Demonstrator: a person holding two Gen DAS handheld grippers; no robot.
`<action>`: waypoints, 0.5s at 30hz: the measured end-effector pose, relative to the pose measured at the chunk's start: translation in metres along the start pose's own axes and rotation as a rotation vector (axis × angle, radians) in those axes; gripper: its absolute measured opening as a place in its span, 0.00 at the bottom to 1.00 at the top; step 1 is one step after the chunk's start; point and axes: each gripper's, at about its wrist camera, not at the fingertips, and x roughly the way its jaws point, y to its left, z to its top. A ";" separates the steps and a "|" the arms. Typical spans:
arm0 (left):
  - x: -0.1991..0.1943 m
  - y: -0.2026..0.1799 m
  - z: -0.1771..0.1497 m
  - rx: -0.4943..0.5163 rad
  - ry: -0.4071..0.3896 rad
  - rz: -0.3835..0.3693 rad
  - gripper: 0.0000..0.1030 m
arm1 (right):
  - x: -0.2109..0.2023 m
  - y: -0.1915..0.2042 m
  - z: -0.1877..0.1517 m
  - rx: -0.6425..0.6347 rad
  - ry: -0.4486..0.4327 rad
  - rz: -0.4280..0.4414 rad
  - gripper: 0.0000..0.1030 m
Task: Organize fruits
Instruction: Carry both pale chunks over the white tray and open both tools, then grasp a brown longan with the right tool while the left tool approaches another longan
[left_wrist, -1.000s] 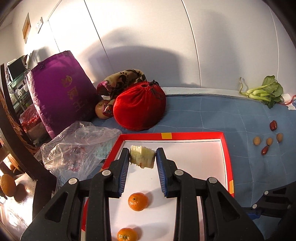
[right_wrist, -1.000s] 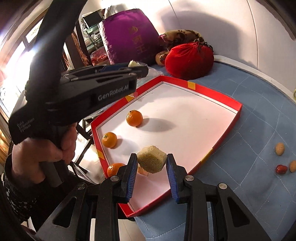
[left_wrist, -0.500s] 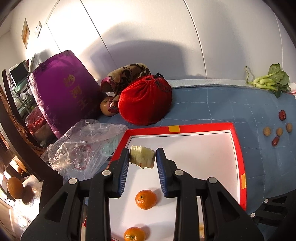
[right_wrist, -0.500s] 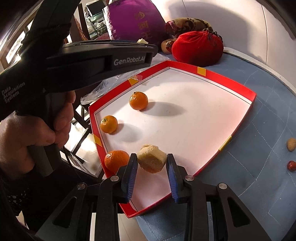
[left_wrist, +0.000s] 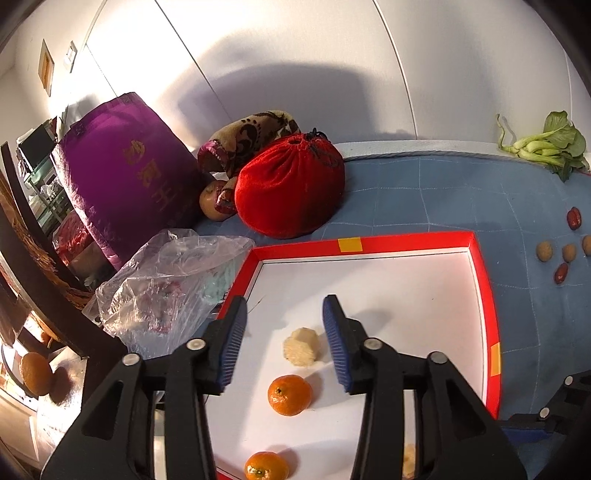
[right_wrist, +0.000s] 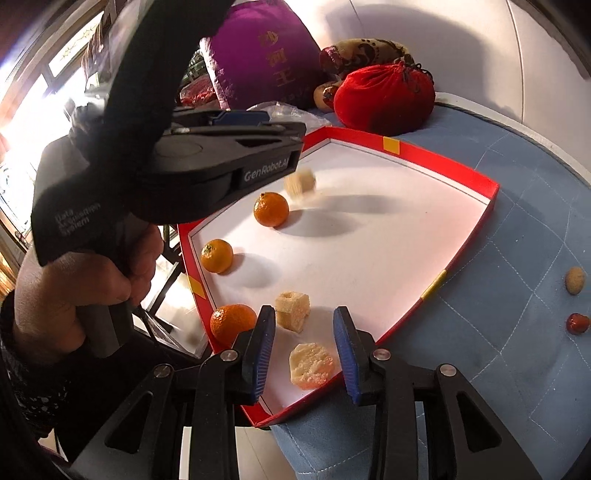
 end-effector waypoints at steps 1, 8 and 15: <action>-0.002 -0.001 0.003 -0.011 -0.007 -0.014 0.53 | -0.007 -0.003 0.002 0.008 -0.019 -0.002 0.34; -0.025 -0.035 0.025 -0.005 -0.111 -0.144 0.68 | -0.054 -0.039 0.010 0.084 -0.119 -0.074 0.34; -0.036 -0.103 0.037 0.119 -0.109 -0.365 0.68 | -0.128 -0.128 0.004 0.279 -0.201 -0.272 0.34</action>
